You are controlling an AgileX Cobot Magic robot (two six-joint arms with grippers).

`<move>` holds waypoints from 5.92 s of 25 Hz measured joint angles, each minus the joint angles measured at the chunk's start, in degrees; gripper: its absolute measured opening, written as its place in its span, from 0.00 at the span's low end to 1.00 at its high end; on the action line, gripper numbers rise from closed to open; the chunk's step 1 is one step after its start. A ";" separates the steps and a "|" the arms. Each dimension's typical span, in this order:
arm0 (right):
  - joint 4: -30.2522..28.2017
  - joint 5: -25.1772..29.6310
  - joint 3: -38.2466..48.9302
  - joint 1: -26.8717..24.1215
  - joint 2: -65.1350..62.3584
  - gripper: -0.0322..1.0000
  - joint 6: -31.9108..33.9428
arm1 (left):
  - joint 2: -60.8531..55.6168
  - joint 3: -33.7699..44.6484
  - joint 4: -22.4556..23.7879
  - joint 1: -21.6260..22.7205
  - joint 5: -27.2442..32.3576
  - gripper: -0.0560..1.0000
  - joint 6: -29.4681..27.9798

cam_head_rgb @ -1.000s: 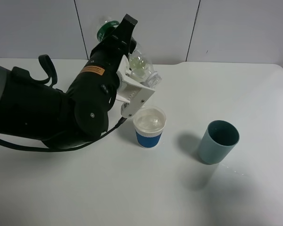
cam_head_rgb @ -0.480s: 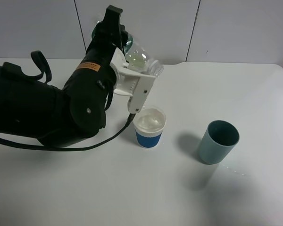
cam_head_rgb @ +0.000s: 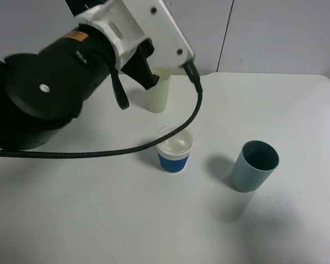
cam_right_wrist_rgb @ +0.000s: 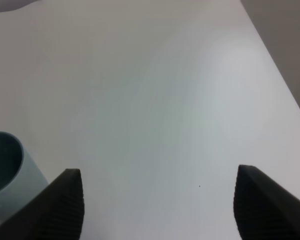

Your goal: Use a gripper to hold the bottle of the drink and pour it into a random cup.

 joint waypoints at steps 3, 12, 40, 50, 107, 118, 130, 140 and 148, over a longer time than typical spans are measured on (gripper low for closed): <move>0.00 0.00 0.00 0.00 0.00 0.65 0.00 | -3.22 0.00 3.77 1.19 3.45 0.54 -11.16; 0.00 0.00 0.00 0.00 0.00 0.65 0.00 | -9.18 0.00 24.65 7.62 21.15 0.54 -41.44; 0.00 0.00 0.00 0.00 0.00 0.65 0.00 | -9.92 18.69 73.19 40.72 27.53 0.54 -94.94; 0.00 0.00 0.00 0.00 0.00 0.65 0.00 | -1.94 22.74 73.31 43.49 23.19 0.54 -94.94; 0.00 0.00 0.00 0.00 0.00 0.65 0.00 | 21.86 24.87 76.62 47.40 -6.04 0.94 -88.78; 0.00 0.00 0.00 0.00 0.00 0.65 0.00 | 20.87 26.36 75.51 47.40 -9.97 0.99 -89.58; 0.00 0.00 0.00 0.00 0.00 0.65 0.00 | 11.45 35.10 72.88 47.40 -12.38 0.99 -89.58; 0.00 0.00 0.00 0.00 0.00 0.65 0.00 | -3.51 38.96 64.61 47.40 -12.38 0.99 -90.91; 0.00 0.00 0.00 0.00 0.00 0.65 0.00 | -21.86 36.04 58.77 47.40 -8.47 0.98 -92.11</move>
